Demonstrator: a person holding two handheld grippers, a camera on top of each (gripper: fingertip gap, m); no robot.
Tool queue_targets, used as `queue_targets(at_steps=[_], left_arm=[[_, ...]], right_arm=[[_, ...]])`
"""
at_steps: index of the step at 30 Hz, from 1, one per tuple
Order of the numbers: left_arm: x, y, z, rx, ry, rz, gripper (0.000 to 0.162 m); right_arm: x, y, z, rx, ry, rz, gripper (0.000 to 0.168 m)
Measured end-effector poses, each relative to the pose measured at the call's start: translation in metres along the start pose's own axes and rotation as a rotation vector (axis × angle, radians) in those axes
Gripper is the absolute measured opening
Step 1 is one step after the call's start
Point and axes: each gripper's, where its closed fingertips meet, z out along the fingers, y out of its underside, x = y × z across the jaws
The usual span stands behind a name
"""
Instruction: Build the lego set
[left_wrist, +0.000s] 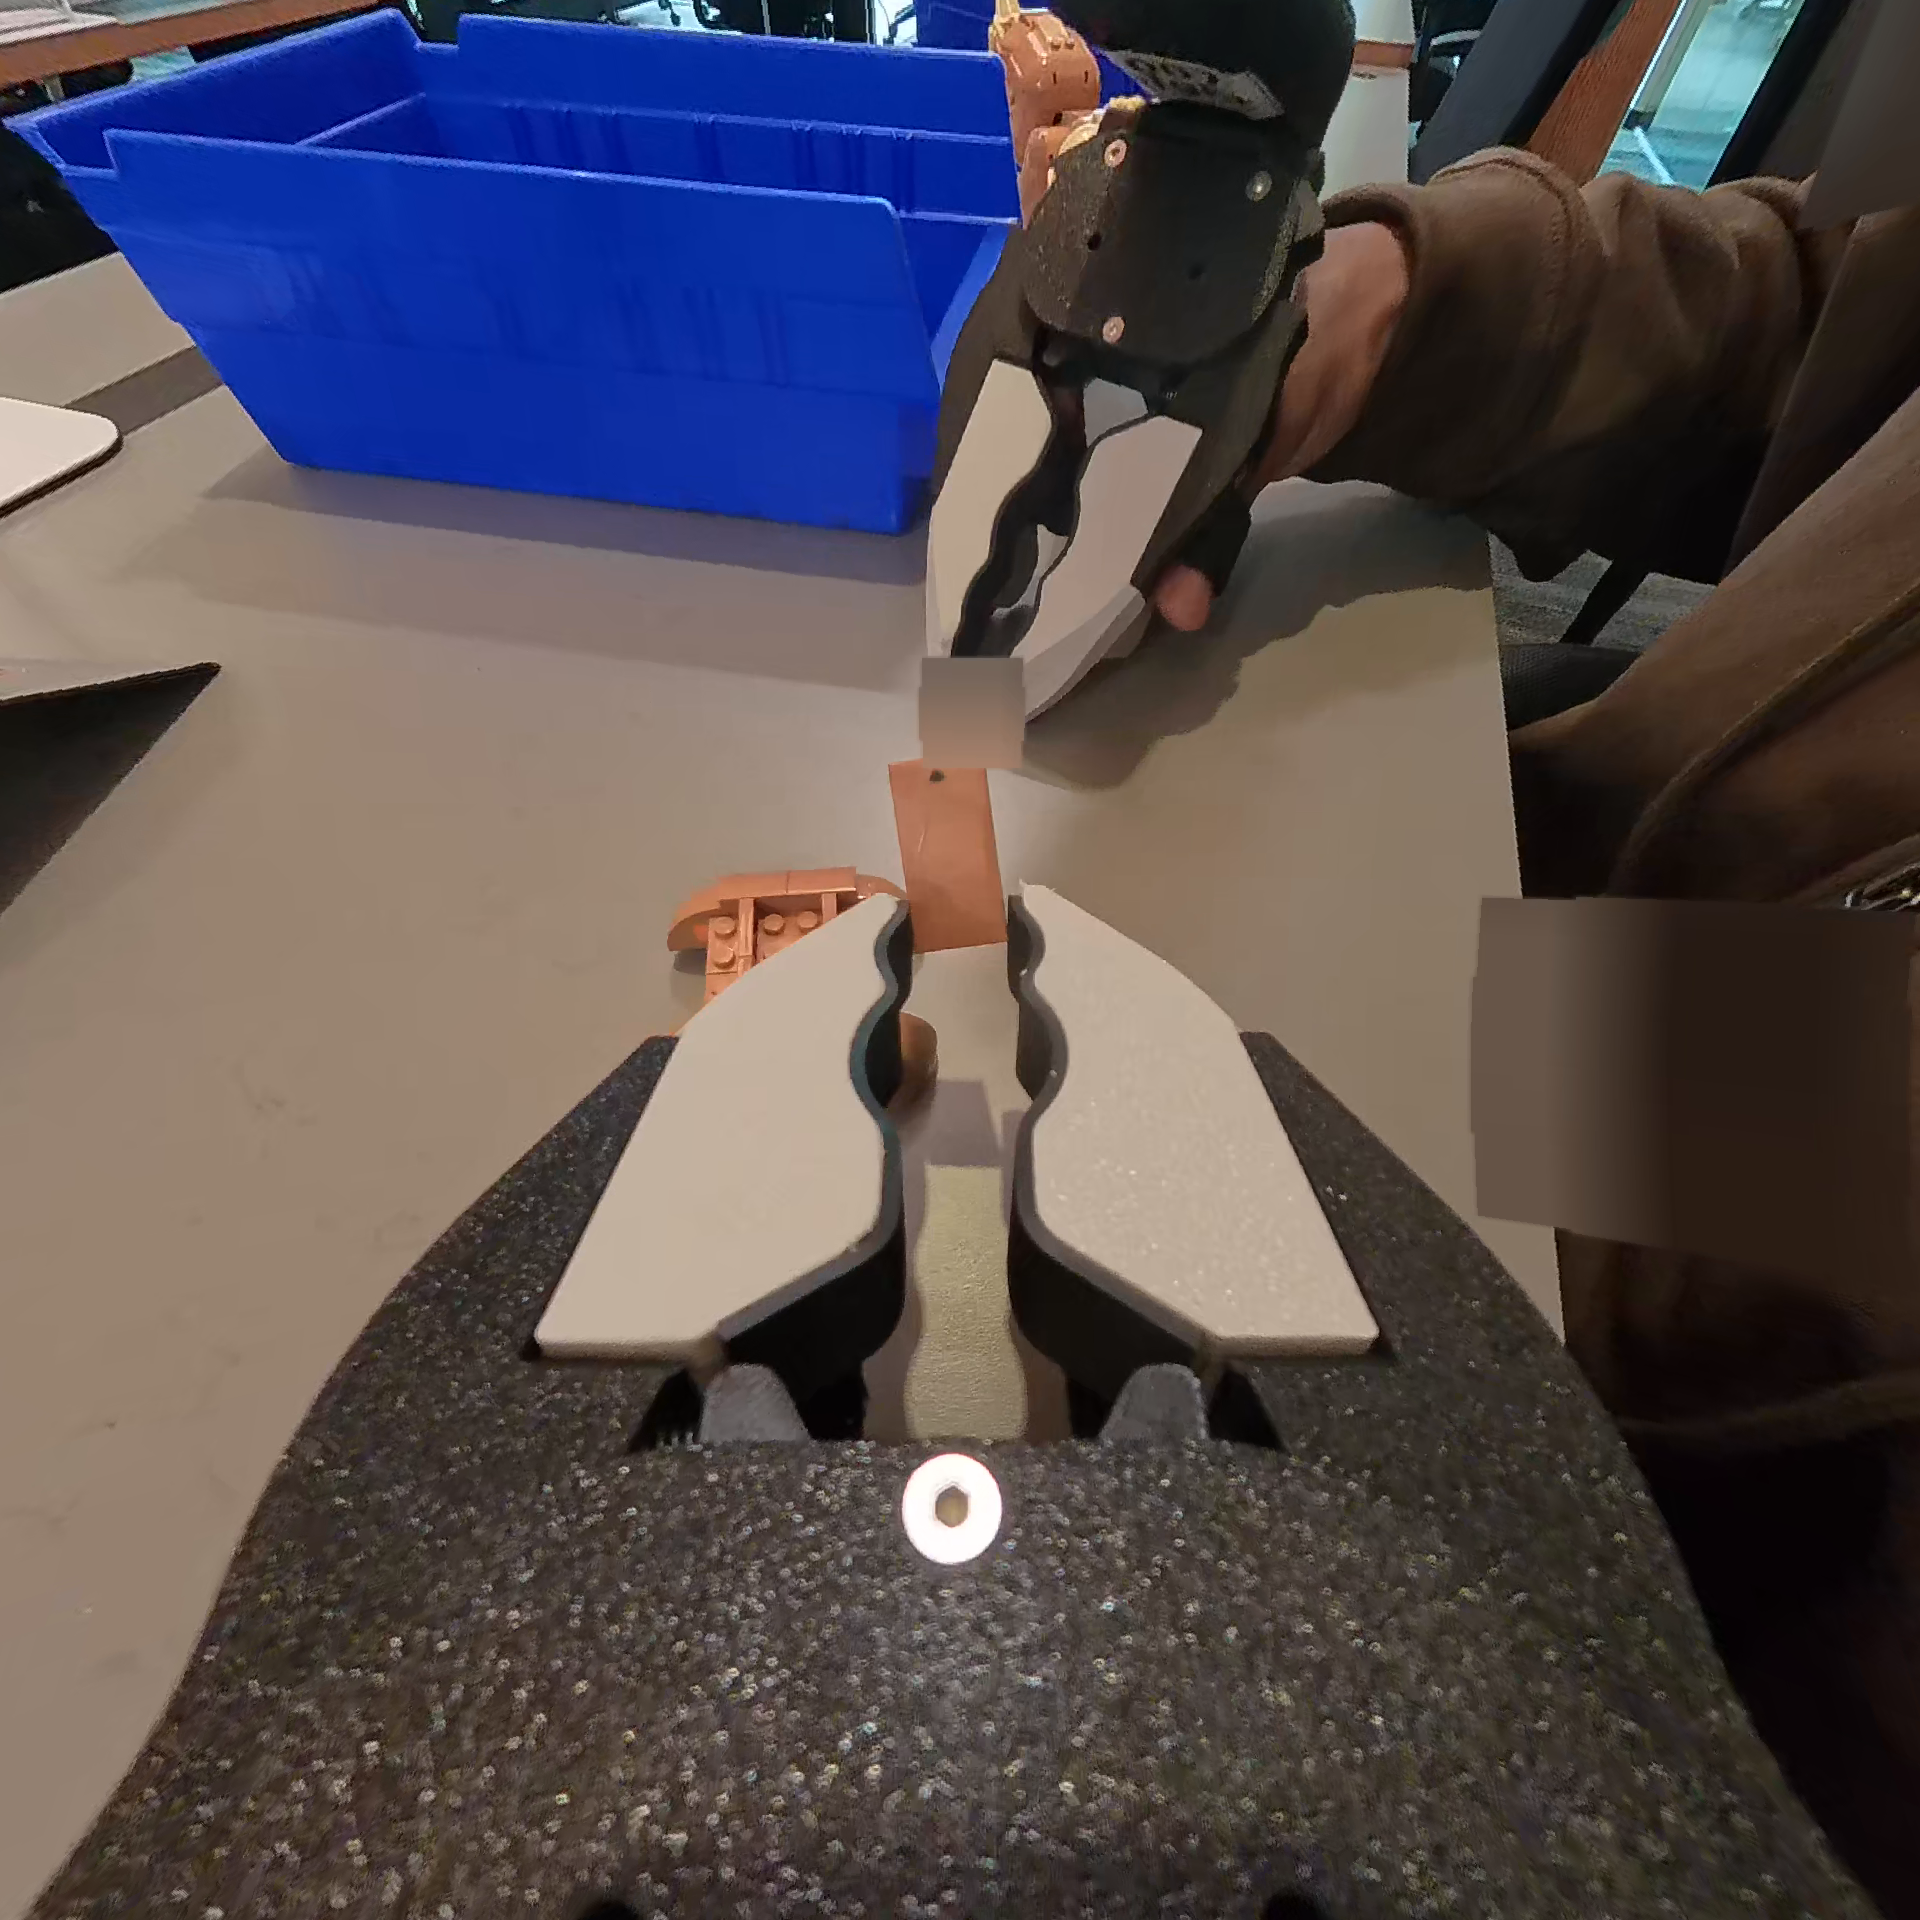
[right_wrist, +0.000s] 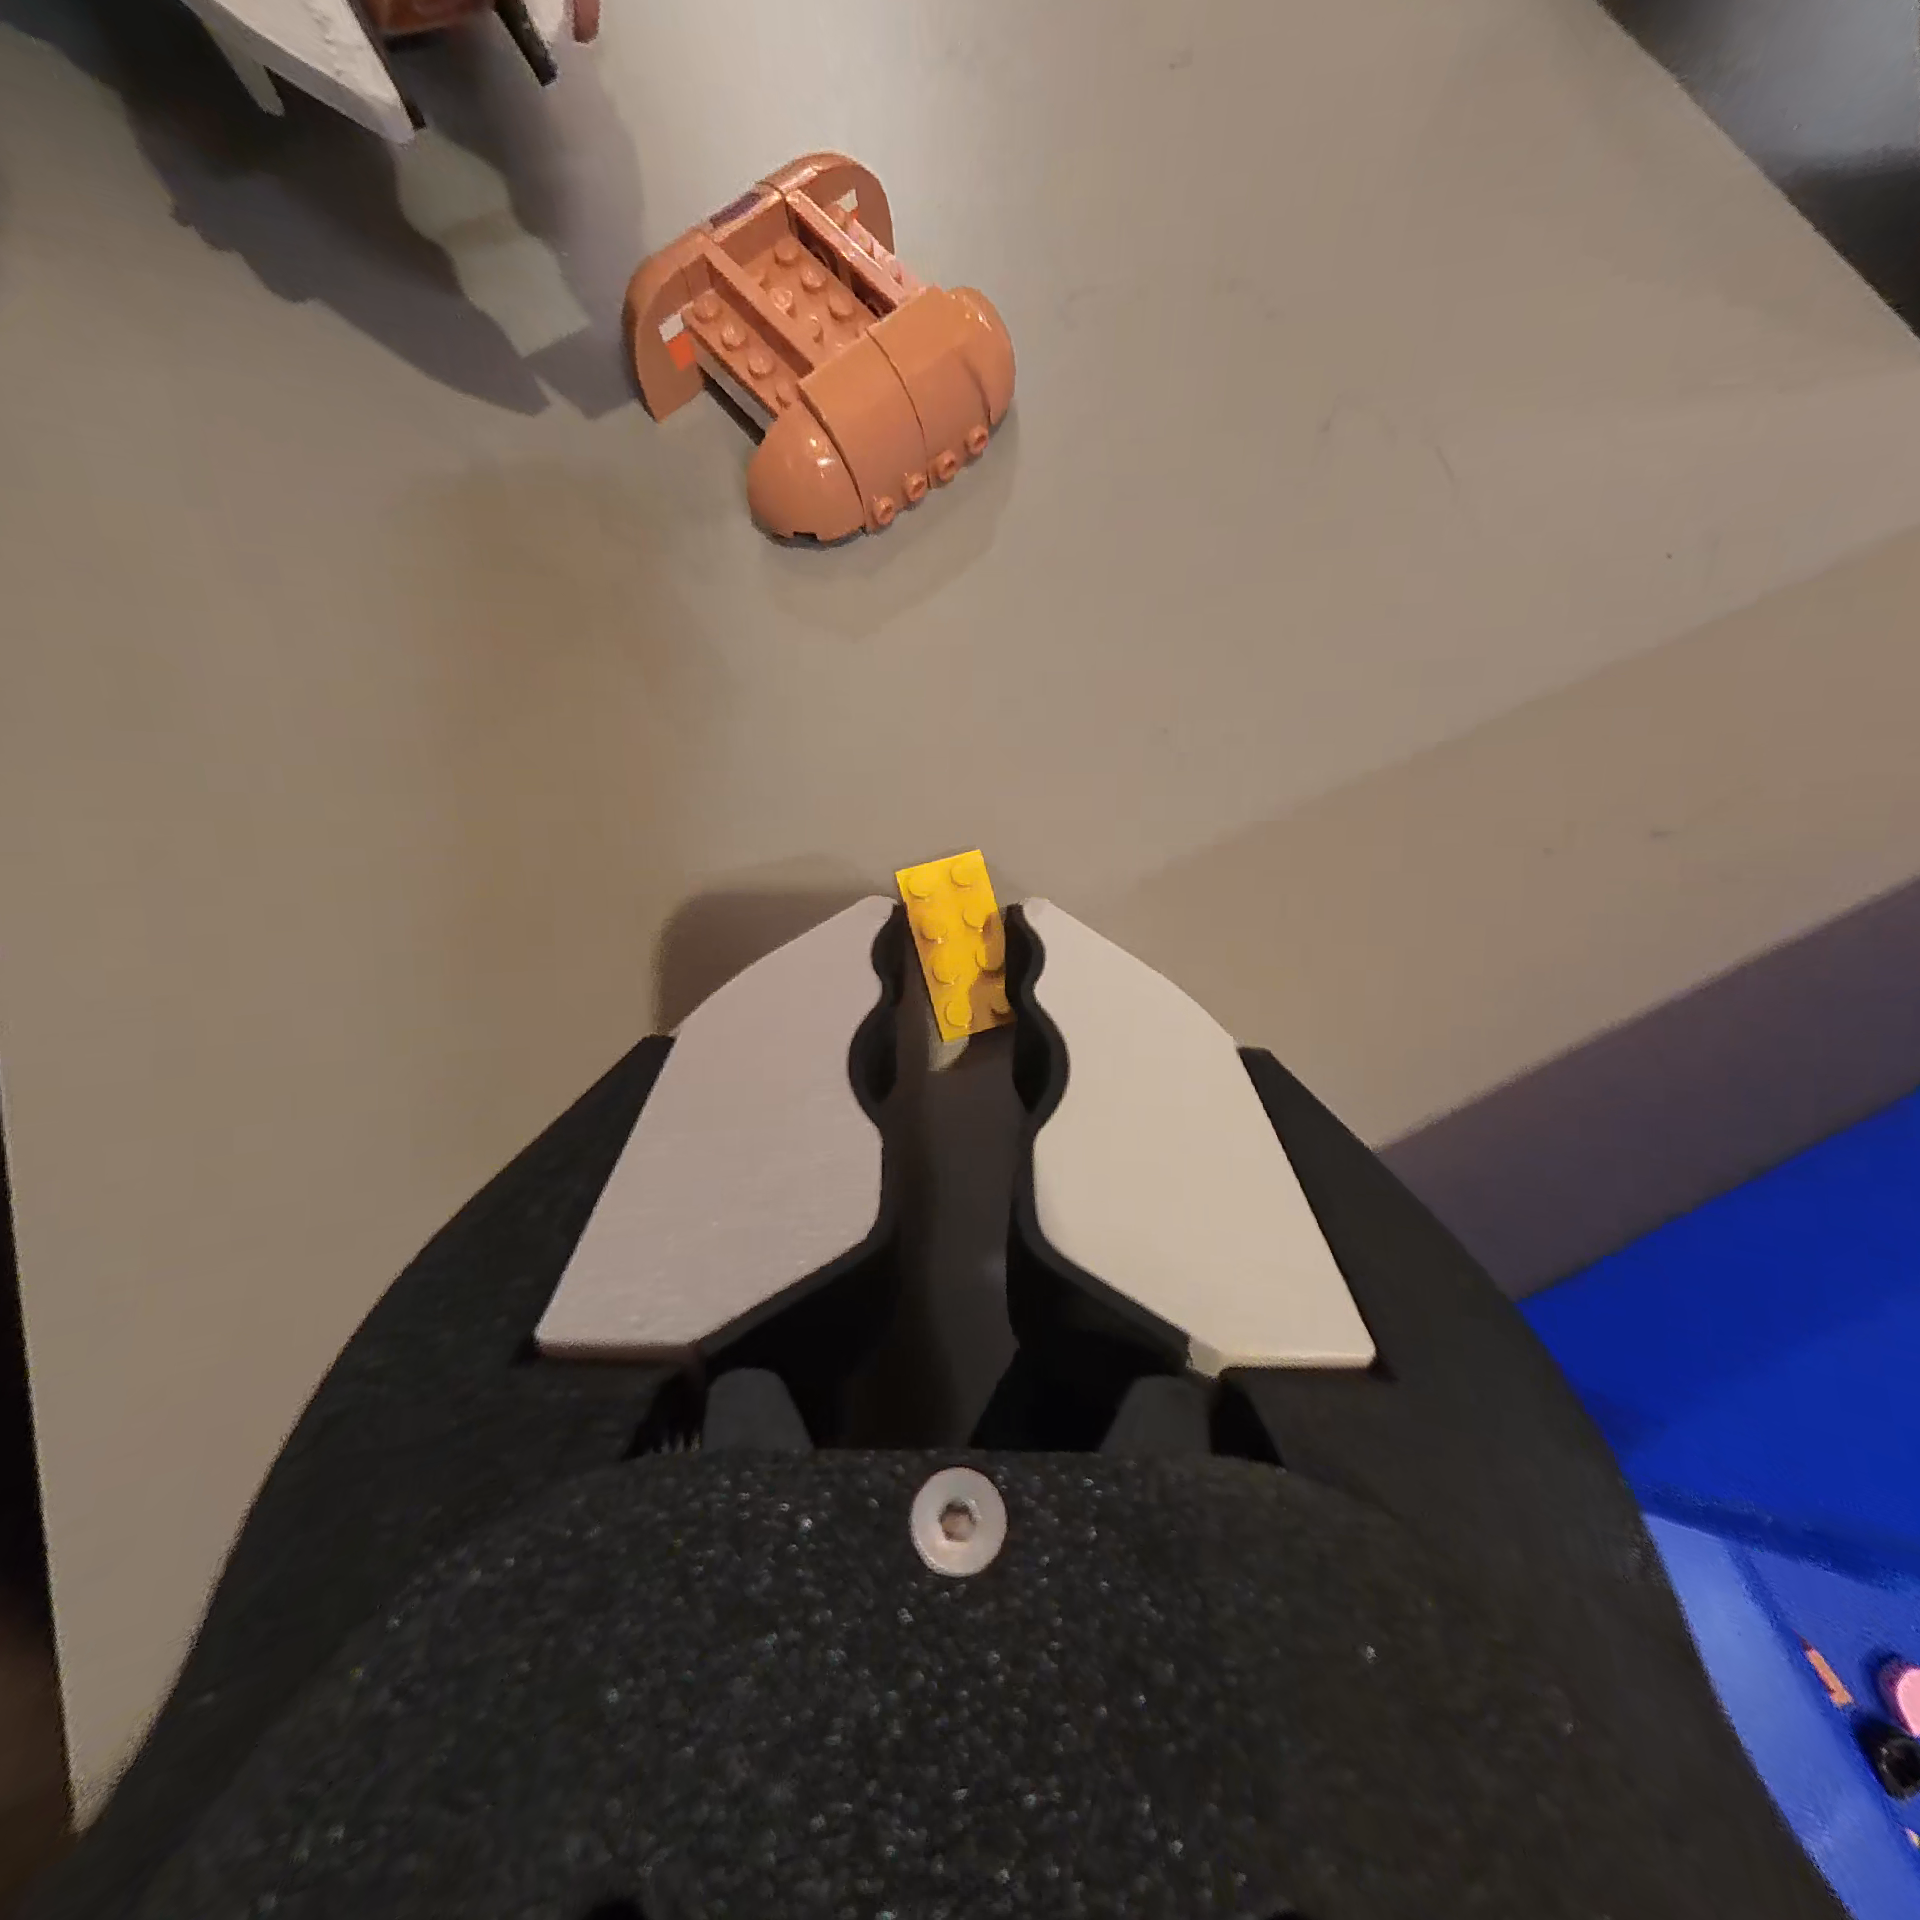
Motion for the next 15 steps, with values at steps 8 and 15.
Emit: queue_targets(at_steps=[8,15], left_arm=[[0.002,-0.001,-0.001,0.004,0.004,0.003,0.017],[0.004,-0.002,0.001,-0.002,0.005,0.005,0.017]], right_arm=[[-0.009,-0.010,0.008,0.008,-0.011,-0.036,0.017],[-0.021,-0.022,0.014,0.040,-0.040,-0.047,0.017]])
